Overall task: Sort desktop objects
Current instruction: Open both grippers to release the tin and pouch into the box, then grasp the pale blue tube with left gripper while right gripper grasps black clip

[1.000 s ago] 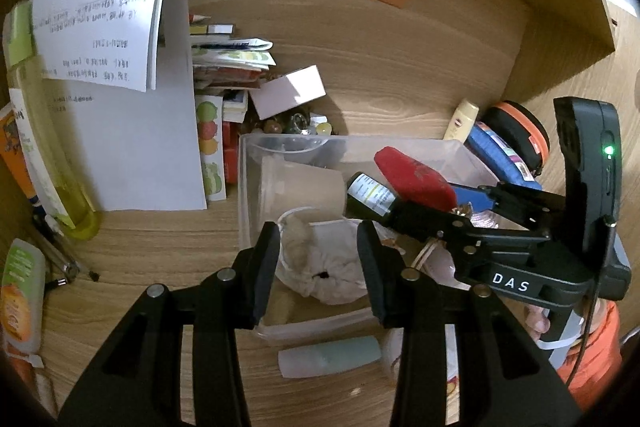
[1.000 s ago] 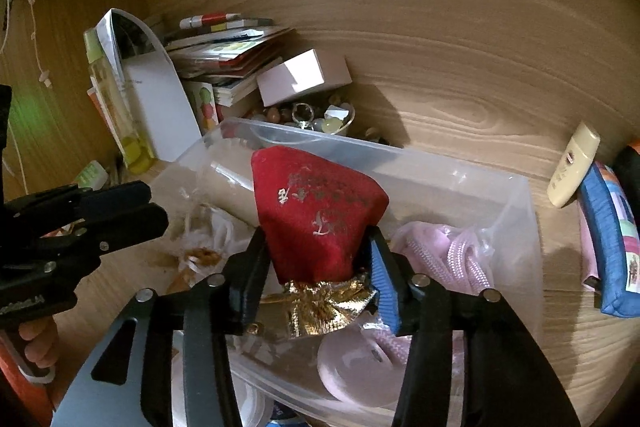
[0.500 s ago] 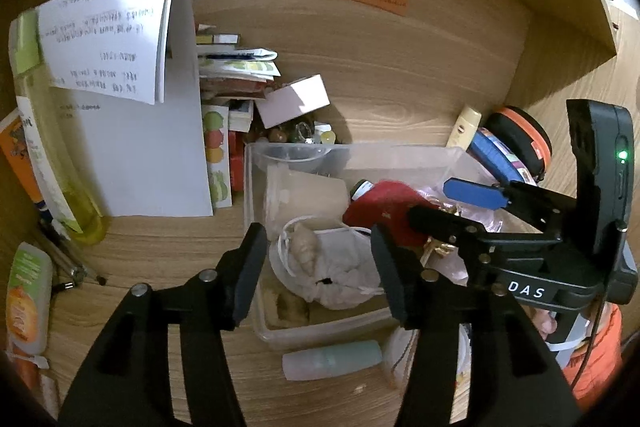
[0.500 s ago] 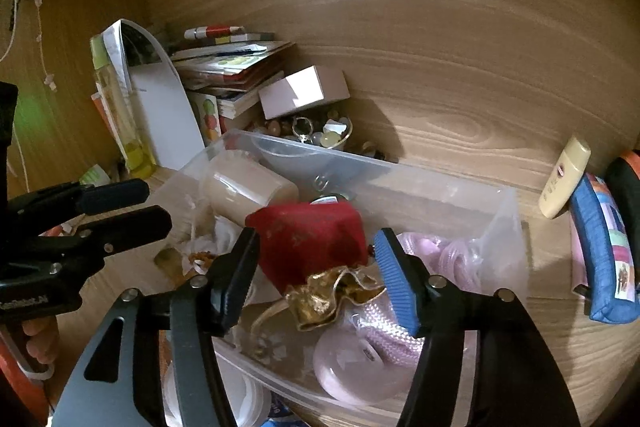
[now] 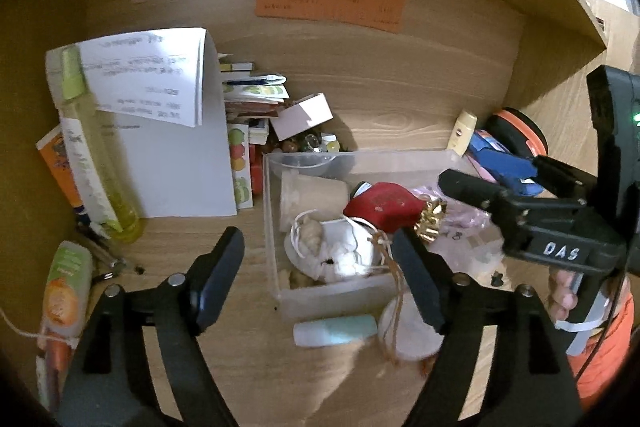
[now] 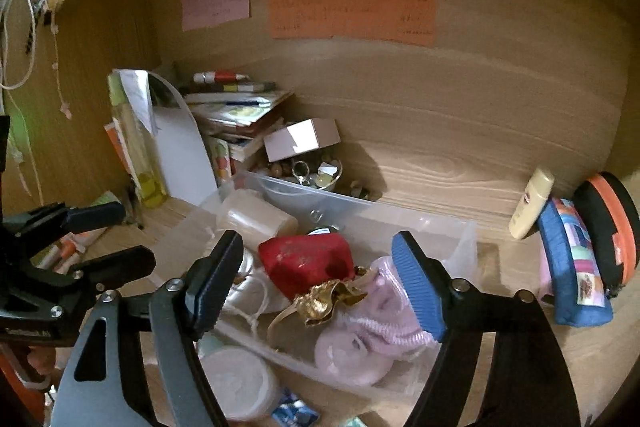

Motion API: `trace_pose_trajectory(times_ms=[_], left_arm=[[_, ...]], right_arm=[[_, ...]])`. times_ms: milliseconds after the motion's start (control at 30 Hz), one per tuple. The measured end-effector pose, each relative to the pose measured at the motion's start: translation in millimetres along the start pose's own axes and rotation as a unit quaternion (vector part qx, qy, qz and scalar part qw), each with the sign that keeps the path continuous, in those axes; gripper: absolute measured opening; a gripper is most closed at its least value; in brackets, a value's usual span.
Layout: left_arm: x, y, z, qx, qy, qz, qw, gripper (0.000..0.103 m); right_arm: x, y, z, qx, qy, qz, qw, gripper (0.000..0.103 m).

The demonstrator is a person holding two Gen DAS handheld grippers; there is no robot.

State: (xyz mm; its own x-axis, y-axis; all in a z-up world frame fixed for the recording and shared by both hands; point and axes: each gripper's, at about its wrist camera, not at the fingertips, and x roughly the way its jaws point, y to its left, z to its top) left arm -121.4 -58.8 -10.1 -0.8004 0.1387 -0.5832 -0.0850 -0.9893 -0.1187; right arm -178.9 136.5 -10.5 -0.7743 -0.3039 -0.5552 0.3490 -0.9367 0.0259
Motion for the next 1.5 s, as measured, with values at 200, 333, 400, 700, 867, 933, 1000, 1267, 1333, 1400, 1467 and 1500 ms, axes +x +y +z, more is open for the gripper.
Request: trace_pose_trajectory(times_ms=[200,333,400,700,867,933,1000,1267,1333,1400,1467,1500], left_arm=[[-24,-2,-6,-0.006,-0.002,-0.008,0.9999,0.092],[-32,1,-14,-0.010,0.000,0.003,0.9999,0.097],[-30,3,-18,-0.014,0.003,0.009,0.9998,0.097],[2,15,-55,-0.025,0.080,0.027,0.9961,0.097],[25,14,-68,-0.024,0.114,0.036,0.9925,0.097],[34,12,-71,-0.021,0.125,0.039,0.9911,0.097],[42,10,-72,-0.021,0.136,0.038,0.9898,0.097],[67,-9,-72,-0.006,0.162,0.048,0.9856,0.097],[70,-13,-72,-0.003,0.163,0.048,0.9855,0.097],[72,-16,-71,-0.004,0.163,0.049,0.9854,0.097],[74,-19,-70,-0.003,0.162,0.053,0.9854,0.097],[75,-21,-70,-0.002,0.162,0.058,0.9851,0.097]], right_arm=[[-34,-3,-1,0.010,-0.024,-0.017,1.000,0.084],[-62,-3,-7,0.003,-0.058,-0.057,0.997,0.084],[-73,-4,-12,-0.004,-0.066,-0.070,0.995,0.084],[-84,-34,-50,0.012,-0.027,-0.101,0.994,0.085],[-72,-56,-77,0.029,0.021,-0.108,0.994,0.085],[-69,-62,-87,0.031,0.036,-0.113,0.992,0.085],[-67,-67,-94,0.032,0.048,-0.116,0.992,0.085],[-62,-79,-115,0.025,0.082,-0.118,0.989,0.085],[-61,-81,-117,0.023,0.086,-0.116,0.989,0.085],[-59,-81,-119,0.020,0.091,-0.112,0.989,0.085],[-57,-81,-121,0.012,0.097,-0.108,0.989,0.085],[-56,-80,-121,0.007,0.098,-0.107,0.989,0.085]])
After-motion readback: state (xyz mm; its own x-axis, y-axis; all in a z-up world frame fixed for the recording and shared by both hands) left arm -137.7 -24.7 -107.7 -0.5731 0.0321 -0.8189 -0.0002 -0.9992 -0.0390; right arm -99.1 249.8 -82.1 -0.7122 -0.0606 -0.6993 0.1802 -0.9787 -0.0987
